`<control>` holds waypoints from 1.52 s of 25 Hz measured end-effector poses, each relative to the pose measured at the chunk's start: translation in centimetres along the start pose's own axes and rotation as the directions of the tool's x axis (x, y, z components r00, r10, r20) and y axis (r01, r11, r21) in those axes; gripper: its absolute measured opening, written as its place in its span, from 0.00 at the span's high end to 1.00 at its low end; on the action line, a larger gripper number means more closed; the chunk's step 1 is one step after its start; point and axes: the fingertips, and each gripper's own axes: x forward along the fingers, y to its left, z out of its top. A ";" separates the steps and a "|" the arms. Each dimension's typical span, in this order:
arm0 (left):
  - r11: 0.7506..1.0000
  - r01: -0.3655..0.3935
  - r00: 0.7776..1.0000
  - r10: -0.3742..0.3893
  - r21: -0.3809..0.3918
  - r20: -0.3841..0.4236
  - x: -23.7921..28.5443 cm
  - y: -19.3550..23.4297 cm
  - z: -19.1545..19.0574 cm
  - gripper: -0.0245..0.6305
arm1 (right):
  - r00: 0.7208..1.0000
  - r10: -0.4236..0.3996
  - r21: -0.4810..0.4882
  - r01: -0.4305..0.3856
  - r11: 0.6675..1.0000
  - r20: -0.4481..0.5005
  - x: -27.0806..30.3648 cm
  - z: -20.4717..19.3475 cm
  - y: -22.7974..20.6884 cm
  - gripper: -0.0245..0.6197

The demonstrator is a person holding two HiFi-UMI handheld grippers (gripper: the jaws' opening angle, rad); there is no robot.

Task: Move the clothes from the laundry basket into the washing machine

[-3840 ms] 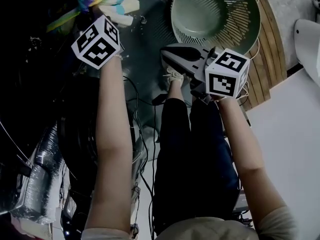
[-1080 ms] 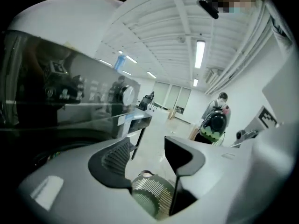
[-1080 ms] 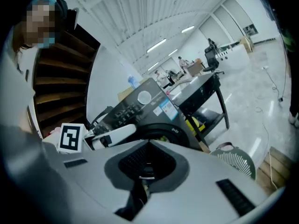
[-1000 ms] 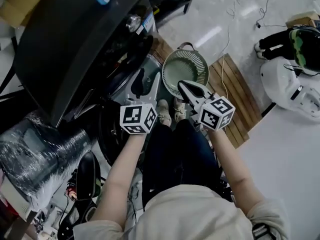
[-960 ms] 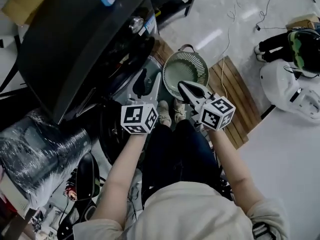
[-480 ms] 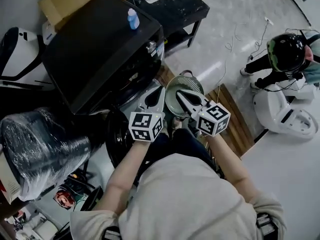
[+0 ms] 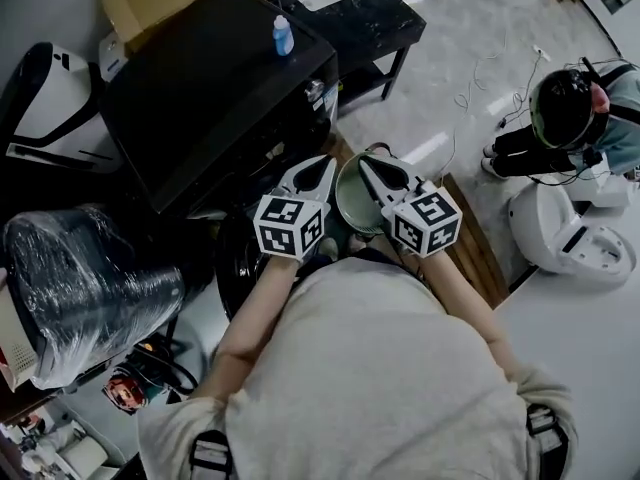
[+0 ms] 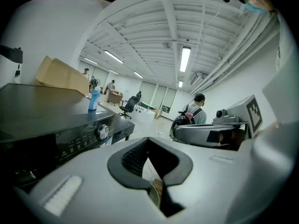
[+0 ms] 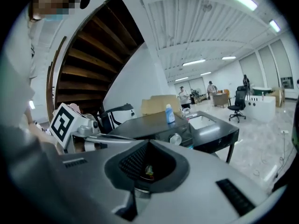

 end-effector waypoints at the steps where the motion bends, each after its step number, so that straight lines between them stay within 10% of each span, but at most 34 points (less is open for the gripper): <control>1: 1.000 -0.001 1.000 0.001 0.013 -0.002 0.0 0.1 0.2 0.95 | 1.000 -0.009 -0.018 0.009 1.000 0.004 0.0 0.4 0.0 0.95; 8: 0.992 -0.003 1.000 0.006 0.129 -0.024 1.4 0.0 1.0 0.95 | 0.998 -0.052 -0.057 0.053 0.997 0.028 1.6 1.6 -0.5 0.95; 38: 0.999 -0.045 0.997 0.046 0.019 -0.069 1.1 1.5 -1.2 0.95 | 0.994 -0.104 -0.061 0.101 0.993 -0.046 1.4 -0.6 -0.5 0.95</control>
